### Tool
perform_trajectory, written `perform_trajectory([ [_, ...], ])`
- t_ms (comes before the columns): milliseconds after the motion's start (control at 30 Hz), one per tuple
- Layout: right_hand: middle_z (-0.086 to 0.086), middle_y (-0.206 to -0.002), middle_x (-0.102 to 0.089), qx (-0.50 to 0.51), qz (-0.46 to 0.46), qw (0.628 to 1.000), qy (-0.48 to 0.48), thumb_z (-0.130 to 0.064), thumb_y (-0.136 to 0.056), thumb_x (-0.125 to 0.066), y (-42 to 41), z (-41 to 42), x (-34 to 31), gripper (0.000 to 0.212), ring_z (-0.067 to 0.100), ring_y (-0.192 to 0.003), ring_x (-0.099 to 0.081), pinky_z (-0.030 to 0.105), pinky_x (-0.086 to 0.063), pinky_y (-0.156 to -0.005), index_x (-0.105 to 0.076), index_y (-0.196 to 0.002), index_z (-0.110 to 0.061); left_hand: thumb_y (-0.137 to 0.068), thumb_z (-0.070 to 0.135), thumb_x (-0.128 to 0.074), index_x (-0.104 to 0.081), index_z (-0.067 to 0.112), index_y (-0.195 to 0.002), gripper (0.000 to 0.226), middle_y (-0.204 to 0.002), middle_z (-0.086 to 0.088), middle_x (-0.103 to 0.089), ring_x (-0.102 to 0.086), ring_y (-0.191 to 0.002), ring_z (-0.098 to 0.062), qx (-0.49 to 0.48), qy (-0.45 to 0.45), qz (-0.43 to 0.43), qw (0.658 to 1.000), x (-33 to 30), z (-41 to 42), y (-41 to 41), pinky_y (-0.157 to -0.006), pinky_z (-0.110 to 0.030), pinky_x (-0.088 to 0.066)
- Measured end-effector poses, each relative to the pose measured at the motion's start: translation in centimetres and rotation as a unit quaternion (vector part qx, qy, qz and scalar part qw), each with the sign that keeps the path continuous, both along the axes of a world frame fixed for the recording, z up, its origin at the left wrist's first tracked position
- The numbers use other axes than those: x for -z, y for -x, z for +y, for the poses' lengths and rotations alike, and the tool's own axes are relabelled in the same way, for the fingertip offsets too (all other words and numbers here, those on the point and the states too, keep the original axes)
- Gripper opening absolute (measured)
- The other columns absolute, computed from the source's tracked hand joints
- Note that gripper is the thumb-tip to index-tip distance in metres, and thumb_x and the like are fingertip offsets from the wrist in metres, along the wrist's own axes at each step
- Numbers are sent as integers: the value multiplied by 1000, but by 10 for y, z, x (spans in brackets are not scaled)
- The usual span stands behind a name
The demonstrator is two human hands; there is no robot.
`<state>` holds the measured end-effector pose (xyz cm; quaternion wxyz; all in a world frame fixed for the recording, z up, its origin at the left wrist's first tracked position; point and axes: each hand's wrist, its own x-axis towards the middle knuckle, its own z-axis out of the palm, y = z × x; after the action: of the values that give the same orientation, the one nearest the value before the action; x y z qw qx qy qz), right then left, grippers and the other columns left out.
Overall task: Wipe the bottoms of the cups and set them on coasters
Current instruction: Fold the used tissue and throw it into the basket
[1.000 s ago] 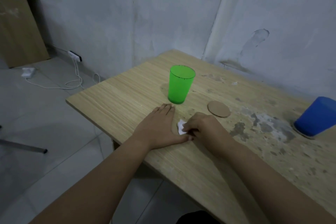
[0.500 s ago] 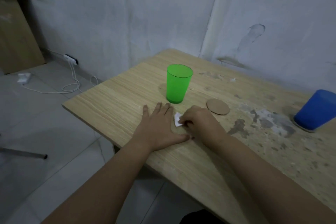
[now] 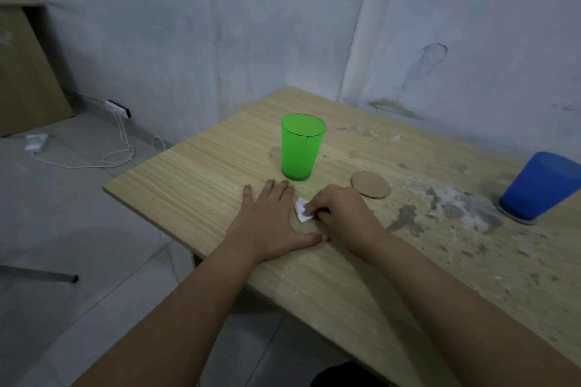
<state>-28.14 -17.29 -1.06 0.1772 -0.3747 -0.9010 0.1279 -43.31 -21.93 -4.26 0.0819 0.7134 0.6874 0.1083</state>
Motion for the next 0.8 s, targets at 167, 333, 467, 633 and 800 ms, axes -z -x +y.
perform_trajectory([
  [167, 23, -90, -71, 96, -36, 995, 9, 2, -79, -55, -1, 24, 2, 22, 31, -76, -61, 30, -40, -70, -75, -86, -1, -65, 89, -37, -18, 16, -148, 112, -159, 1, -14, -3, -148, -15, -8, -5, -3, 1000, 2, 1, 0, -118, -53, 2],
  [333, 16, -75, -67, 98, -69, 991, -62, -7, -76, -60, 30, 15, 10, 15, 23, -64, -46, 25, -27, -61, -73, -73, -14, -67, 83, -36, -25, 21, -145, 100, -154, 2, -27, -13, -146, -18, 13, -31, -57, 998, 2, 0, 2, -117, -55, -2],
  [467, 14, -94, -74, 30, -34, 999, 13, 0, -75, -59, 13, 6, -1, 27, 24, -85, -66, 21, -40, -72, -76, -94, -9, -81, 41, -39, -25, 21, -146, 69, -148, 2, -39, -33, -138, -14, 15, -63, -176, 982, -4, -4, 5, -119, -49, -3],
  [633, 2, -64, -70, 115, 256, 914, 292, 5, -77, -64, -12, 13, -7, 22, 8, -55, -58, 21, -48, -59, -76, -76, -14, -75, 7, -40, -57, 29, -125, 57, -119, 7, -66, -60, -111, -11, 37, -87, -336, 937, -2, 2, 14, -109, -39, -34],
  [800, 3, -56, -70, 107, 432, 770, 457, 17, -79, -56, -6, 7, -3, 19, 9, -49, -65, 16, -51, -49, -66, -79, 0, -85, -7, -41, -69, 29, -98, 47, -91, 7, -74, -64, -103, -17, -32, -47, -549, 834, -16, 3, 17, -94, -40, -45],
])
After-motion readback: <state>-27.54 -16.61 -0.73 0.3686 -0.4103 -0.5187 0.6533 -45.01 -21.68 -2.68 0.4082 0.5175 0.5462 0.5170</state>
